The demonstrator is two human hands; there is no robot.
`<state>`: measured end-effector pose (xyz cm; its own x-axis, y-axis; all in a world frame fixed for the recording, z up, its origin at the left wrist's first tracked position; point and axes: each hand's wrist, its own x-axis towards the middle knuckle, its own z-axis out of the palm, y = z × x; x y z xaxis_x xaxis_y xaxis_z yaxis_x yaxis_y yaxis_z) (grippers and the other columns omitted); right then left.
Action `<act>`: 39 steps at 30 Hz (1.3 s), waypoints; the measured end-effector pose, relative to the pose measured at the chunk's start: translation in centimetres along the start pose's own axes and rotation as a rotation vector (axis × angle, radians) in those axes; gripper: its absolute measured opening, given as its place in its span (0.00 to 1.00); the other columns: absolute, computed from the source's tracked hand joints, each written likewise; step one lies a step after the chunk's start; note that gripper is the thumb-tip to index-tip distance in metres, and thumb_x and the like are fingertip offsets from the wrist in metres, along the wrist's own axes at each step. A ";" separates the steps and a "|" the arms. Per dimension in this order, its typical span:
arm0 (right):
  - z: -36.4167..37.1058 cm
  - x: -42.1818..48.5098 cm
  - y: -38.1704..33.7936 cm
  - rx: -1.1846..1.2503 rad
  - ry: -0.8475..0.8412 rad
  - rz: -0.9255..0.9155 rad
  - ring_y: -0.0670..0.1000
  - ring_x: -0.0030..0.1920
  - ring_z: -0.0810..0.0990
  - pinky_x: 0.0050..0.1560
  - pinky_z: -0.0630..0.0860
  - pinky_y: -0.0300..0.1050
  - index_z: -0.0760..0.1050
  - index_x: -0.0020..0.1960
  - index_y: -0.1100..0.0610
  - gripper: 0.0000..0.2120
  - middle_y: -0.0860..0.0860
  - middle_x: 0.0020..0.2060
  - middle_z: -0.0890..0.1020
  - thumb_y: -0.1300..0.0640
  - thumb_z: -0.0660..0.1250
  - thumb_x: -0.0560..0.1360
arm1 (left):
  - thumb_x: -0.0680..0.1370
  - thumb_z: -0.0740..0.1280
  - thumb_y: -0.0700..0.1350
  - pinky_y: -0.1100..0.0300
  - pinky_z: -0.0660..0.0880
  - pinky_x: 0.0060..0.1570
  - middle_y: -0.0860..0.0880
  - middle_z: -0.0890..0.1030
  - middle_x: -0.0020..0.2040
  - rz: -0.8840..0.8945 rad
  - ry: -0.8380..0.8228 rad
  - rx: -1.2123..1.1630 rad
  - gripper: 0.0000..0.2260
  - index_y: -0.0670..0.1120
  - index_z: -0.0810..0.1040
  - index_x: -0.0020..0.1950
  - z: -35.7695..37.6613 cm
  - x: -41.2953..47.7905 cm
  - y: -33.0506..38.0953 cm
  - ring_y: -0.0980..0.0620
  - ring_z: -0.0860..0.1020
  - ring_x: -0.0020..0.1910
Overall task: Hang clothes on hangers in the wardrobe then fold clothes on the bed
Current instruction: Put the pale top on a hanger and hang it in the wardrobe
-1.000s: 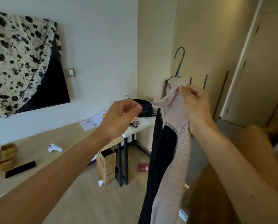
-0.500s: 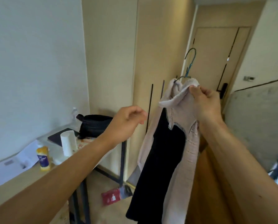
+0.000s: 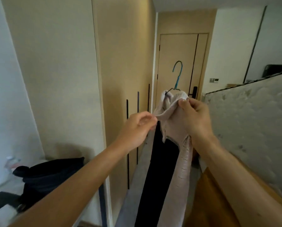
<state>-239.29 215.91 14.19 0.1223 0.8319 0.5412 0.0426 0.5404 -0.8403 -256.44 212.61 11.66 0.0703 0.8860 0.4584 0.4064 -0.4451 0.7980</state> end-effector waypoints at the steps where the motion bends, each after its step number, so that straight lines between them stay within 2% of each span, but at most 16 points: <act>1: 0.4 1.5 1.2 0.003 -0.008 -0.010 0.47 0.33 0.71 0.37 0.68 0.45 0.73 0.41 0.70 0.19 0.54 0.32 0.73 0.54 0.62 0.82 | 0.83 0.63 0.48 0.64 0.77 0.50 0.53 0.84 0.48 0.016 0.007 0.009 0.08 0.48 0.81 0.56 0.3 2.7 -0.9 0.61 0.81 0.46; 5: 1.5 8.8 5.5 -0.066 -0.047 -0.025 0.41 0.30 0.71 0.33 0.70 0.38 0.78 0.42 0.67 0.17 0.53 0.32 0.76 0.55 0.62 0.81 | 0.82 0.65 0.47 0.70 0.71 0.42 0.57 0.81 0.46 0.053 0.034 0.053 0.04 0.51 0.79 0.53 1.0 13.3 -4.8 0.64 0.78 0.42; 7: 1.6 12.9 7.1 -0.110 -0.095 -0.034 0.39 0.27 0.69 0.29 0.67 0.32 0.77 0.37 0.63 0.17 0.48 0.29 0.74 0.55 0.63 0.81 | 0.82 0.66 0.48 0.73 0.70 0.40 0.59 0.80 0.45 0.069 0.054 0.125 0.03 0.54 0.78 0.50 1.1 18.8 -7.1 0.64 0.78 0.43; 9: 1.4 17.3 8.8 -0.152 -0.167 -0.051 0.39 0.25 0.67 0.27 0.64 0.29 0.72 0.30 0.53 0.20 0.42 0.24 0.70 0.56 0.63 0.81 | 0.81 0.67 0.48 0.70 0.69 0.42 0.58 0.80 0.46 0.064 0.078 0.161 0.05 0.57 0.76 0.47 1.0 24.3 -10.0 0.60 0.78 0.45; 12: 0.7 23.7 11.7 -0.255 -0.246 -0.096 0.40 0.26 0.64 0.27 0.61 0.32 0.70 0.25 0.48 0.24 0.40 0.22 0.67 0.55 0.63 0.81 | 0.80 0.68 0.48 0.64 0.70 0.46 0.53 0.80 0.49 0.043 0.115 0.218 0.03 0.56 0.75 0.47 0.8 31.8 -15.2 0.55 0.79 0.47; 15: -0.2 29.7 15.4 -0.291 -0.289 -0.119 0.47 0.29 0.65 0.29 0.61 0.38 0.72 0.30 0.58 0.21 0.49 0.27 0.69 0.53 0.63 0.81 | 0.79 0.69 0.49 0.57 0.73 0.53 0.47 0.77 0.58 0.005 0.180 0.333 0.10 0.49 0.75 0.57 0.4 38.4 -19.9 0.48 0.77 0.57; 19: -1.7 37.3 20.5 -0.276 -0.338 -0.166 0.58 0.32 0.68 0.33 0.65 0.53 0.72 0.40 0.72 0.34 0.66 0.32 0.71 0.37 0.67 0.74 | 0.75 0.74 0.55 0.55 0.67 0.67 0.45 0.70 0.71 -0.009 0.090 0.409 0.32 0.45 0.67 0.73 -0.8 47.2 -25.8 0.48 0.68 0.71; 21: -2.4 41.2 23.3 -0.287 -0.344 -0.175 0.63 0.33 0.70 0.37 0.65 0.56 0.71 0.43 0.74 0.34 0.72 0.37 0.71 0.39 0.66 0.74 | 0.74 0.74 0.57 0.55 0.67 0.68 0.47 0.70 0.73 0.027 0.023 0.384 0.35 0.46 0.66 0.75 -1.2 51.6 -28.5 0.49 0.68 0.72; 23: -2.7 45.3 25.5 -0.299 -0.350 -0.179 0.68 0.34 0.70 0.40 0.64 0.55 0.70 0.43 0.75 0.34 0.75 0.38 0.71 0.40 0.66 0.75 | 0.73 0.72 0.61 0.58 0.72 0.60 0.49 0.78 0.66 0.083 0.003 0.356 0.29 0.48 0.73 0.70 -1.2 55.8 -30.5 0.52 0.75 0.65; 25: -2.6 48.9 27.3 -0.324 -0.335 -0.183 0.69 0.33 0.69 0.40 0.64 0.54 0.71 0.42 0.75 0.35 0.74 0.37 0.71 0.39 0.68 0.75 | 0.72 0.66 0.67 0.53 0.76 0.46 0.49 0.84 0.50 0.162 0.042 0.326 0.24 0.49 0.81 0.56 -0.8 59.7 -32.0 0.49 0.81 0.50; 27: -2.4 52.5 29.2 -0.356 -0.321 -0.185 0.64 0.32 0.68 0.39 0.64 0.51 0.72 0.38 0.72 0.33 0.71 0.35 0.70 0.39 0.68 0.75 | 0.73 0.65 0.66 0.52 0.72 0.36 0.47 0.81 0.36 0.233 0.066 0.307 0.22 0.46 0.81 0.45 -0.2 63.6 -33.3 0.51 0.77 0.34; 29: -2.2 56.0 31.0 -0.389 -0.318 -0.187 0.61 0.32 0.66 0.38 0.64 0.48 0.71 0.35 0.69 0.27 0.68 0.33 0.69 0.46 0.65 0.78 | 0.75 0.70 0.59 0.56 0.64 0.31 0.52 0.73 0.27 0.279 0.068 0.306 0.17 0.46 0.78 0.38 0.3 67.3 -34.7 0.56 0.68 0.27; 32: -2.3 61.3 34.6 -0.463 -0.318 -0.177 0.60 0.32 0.69 0.35 0.66 0.48 0.73 0.35 0.64 0.23 0.63 0.31 0.72 0.47 0.63 0.79 | 0.72 0.72 0.62 0.59 0.61 0.32 0.52 0.69 0.25 0.302 -0.003 0.285 0.18 0.48 0.77 0.34 0.6 72.1 -36.8 0.56 0.65 0.26; 34: -2.3 64.9 37.7 -0.476 -0.354 -0.180 0.64 0.32 0.71 0.32 0.67 0.56 0.74 0.37 0.63 0.26 0.64 0.32 0.73 0.40 0.64 0.78 | 0.69 0.73 0.65 0.58 0.67 0.35 0.45 0.80 0.30 0.281 -0.089 0.258 0.19 0.49 0.83 0.41 0.9 74.5 -37.8 0.46 0.73 0.28; 37: -2.1 70.2 43.2 -0.520 -0.382 -0.181 0.68 0.37 0.75 0.39 0.73 0.65 0.76 0.41 0.65 0.30 0.66 0.37 0.77 0.35 0.65 0.75 | 0.73 0.76 0.55 0.59 0.69 0.37 0.45 0.85 0.36 0.257 -0.208 0.244 0.10 0.49 0.85 0.45 1.9 77.3 -38.9 0.52 0.78 0.32; 39: -1.6 73.9 47.1 -0.551 -0.391 -0.161 0.66 0.41 0.78 0.44 0.75 0.66 0.78 0.44 0.63 0.23 0.63 0.39 0.80 0.41 0.66 0.75 | 0.75 0.75 0.51 0.58 0.69 0.37 0.43 0.85 0.37 0.252 -0.288 0.238 0.08 0.47 0.85 0.45 2.9 79.5 -39.6 0.52 0.78 0.33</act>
<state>-226.62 302.67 14.57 -0.2897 0.7867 0.5452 0.5404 0.6045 -0.5852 -264.28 301.04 15.33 0.4309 0.7691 0.4721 0.5402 -0.6389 0.5477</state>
